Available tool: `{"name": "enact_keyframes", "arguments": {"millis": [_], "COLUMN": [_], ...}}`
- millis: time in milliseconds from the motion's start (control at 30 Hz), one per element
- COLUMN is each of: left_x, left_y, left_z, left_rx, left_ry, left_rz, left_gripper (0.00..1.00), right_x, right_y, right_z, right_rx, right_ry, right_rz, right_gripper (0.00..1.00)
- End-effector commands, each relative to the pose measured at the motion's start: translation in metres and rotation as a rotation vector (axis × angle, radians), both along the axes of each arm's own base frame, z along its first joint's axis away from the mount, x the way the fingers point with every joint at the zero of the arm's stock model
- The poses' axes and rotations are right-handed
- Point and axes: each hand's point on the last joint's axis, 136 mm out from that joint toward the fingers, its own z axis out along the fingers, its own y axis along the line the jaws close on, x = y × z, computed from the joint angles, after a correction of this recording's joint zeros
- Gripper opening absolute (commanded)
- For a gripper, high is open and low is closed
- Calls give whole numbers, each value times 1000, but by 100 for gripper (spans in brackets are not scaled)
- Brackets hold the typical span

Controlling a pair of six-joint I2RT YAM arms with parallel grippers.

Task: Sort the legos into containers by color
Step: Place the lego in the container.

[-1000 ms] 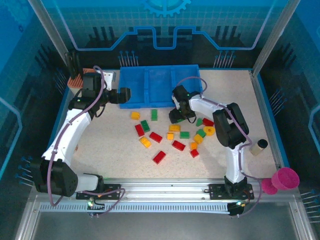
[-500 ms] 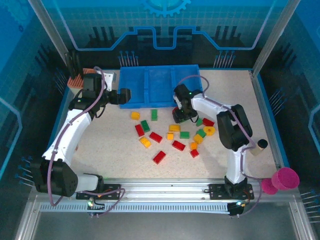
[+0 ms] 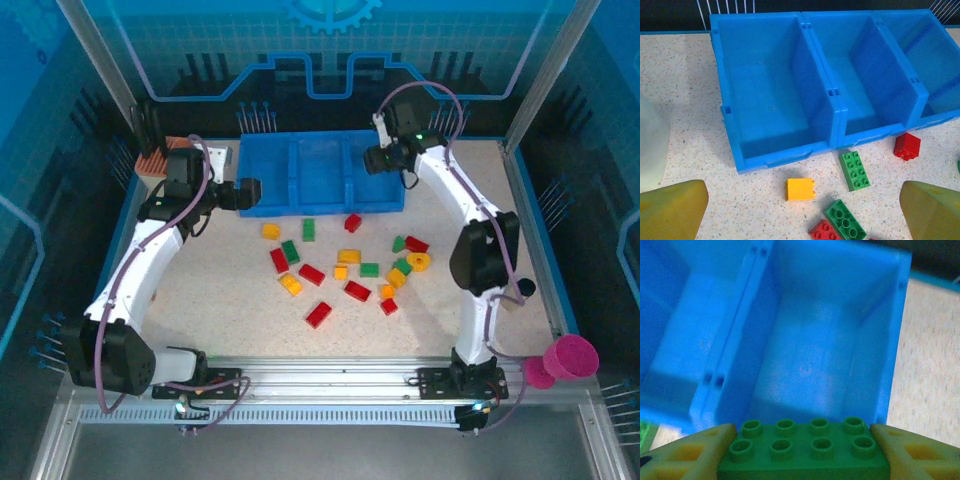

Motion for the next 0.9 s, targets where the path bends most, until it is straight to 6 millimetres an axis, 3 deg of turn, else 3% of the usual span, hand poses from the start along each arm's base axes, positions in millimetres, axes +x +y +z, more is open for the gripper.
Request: {"name": "enact_keyframes", "arguments": {"millis": [0, 200, 433, 533, 767, 867], "left_x": [-5, -11, -10, -11, -12, -11], "left_y": [-2, 6, 9, 7, 9, 8], "left_z": [15, 21, 20, 18, 22, 22], "left_rx": [18, 60, 77, 69, 78, 75], "left_ry": [-45, -64, -66, -58, -87, -85], "left_rz": [-19, 5, 15, 2, 10, 5], "left_gripper": [100, 99, 99, 99, 99, 99], "right_x": [29, 68, 85, 87, 84, 79], "right_y": [6, 15, 22, 21, 23, 27], "right_z": [-19, -49, -69, -71, -50, -42], "right_rx": [-1, 22, 68, 79, 113, 130], "right_ry": [5, -3, 5, 7, -19, -17], "right_rz": [33, 34, 20, 23, 48, 65], "right_gripper": [57, 57, 60, 64, 75, 74]}}
